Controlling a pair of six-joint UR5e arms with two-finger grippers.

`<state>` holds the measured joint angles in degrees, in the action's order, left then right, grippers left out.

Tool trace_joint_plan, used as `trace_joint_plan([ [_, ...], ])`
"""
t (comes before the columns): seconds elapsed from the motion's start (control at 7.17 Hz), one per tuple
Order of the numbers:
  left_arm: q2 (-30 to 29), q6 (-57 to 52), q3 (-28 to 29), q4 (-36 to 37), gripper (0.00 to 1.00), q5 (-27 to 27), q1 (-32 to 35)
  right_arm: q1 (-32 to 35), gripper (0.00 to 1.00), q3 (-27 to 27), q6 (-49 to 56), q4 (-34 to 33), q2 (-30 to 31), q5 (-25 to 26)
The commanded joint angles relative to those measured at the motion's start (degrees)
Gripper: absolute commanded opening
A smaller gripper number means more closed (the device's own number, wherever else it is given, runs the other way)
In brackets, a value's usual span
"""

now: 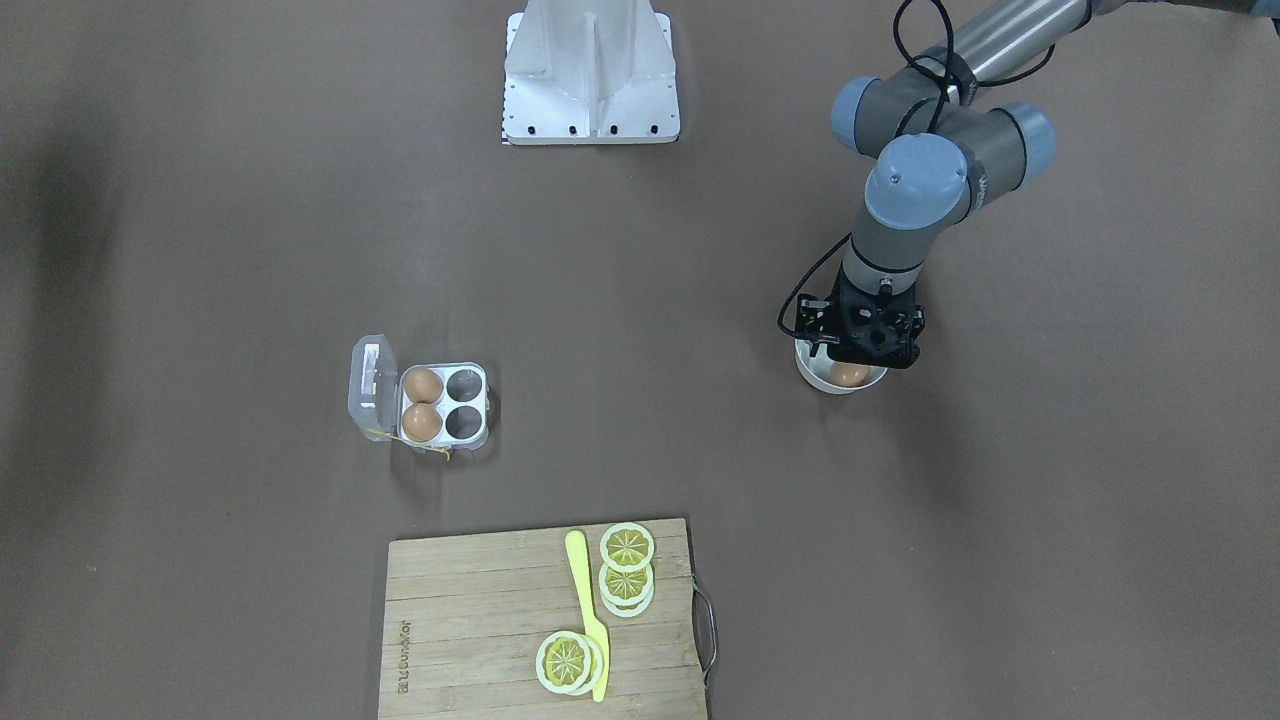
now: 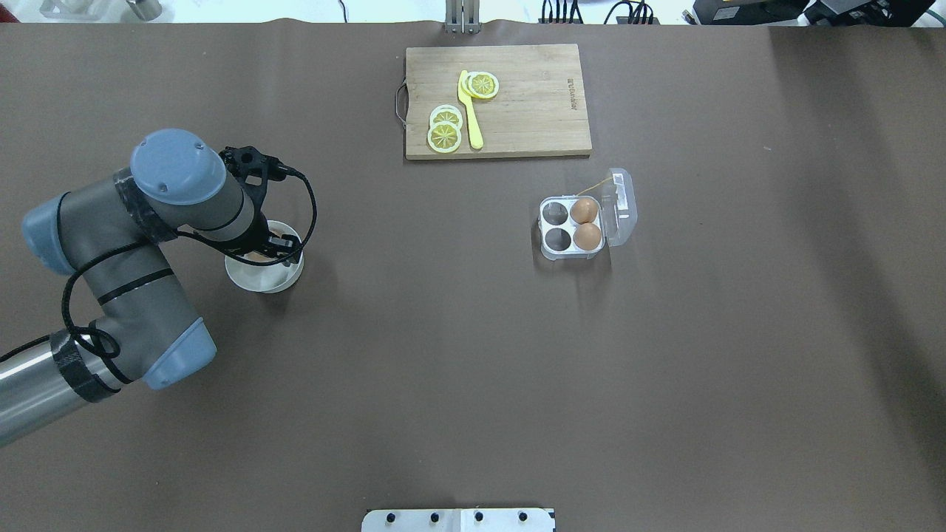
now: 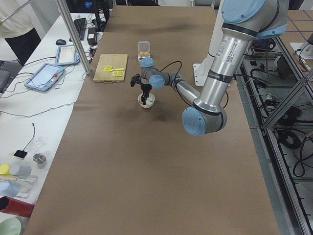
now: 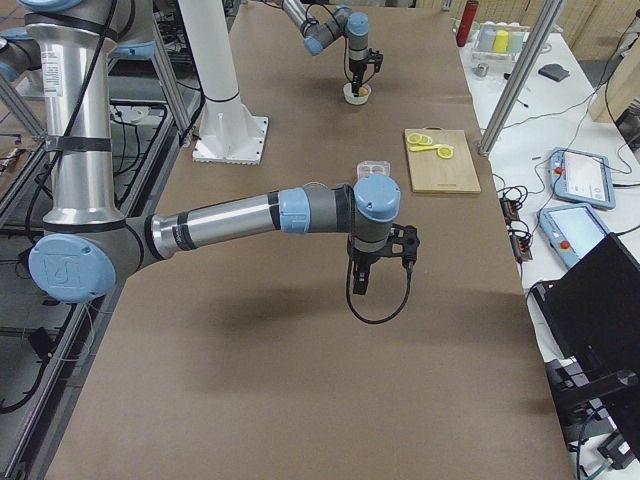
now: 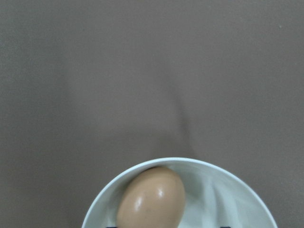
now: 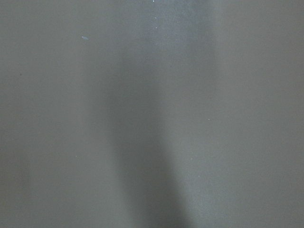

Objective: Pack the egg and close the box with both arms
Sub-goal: 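Lower the left gripper into the bowl around the brown egg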

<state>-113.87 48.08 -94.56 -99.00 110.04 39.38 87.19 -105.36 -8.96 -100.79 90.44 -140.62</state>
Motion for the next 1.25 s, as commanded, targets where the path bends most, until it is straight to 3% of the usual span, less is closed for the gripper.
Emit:
trace_joint_plan([
  [0.0,-1.3,0.0,1.4,0.0,0.79,0.0,0.0,0.0,1.00,0.0,0.0,0.0,0.0,0.0],
  [1.12,-1.4,-0.1,2.5,-0.1,0.79,-0.1,0.0,0.0,1.00,-0.3,0.0,0.0,0.1,-0.4],
])
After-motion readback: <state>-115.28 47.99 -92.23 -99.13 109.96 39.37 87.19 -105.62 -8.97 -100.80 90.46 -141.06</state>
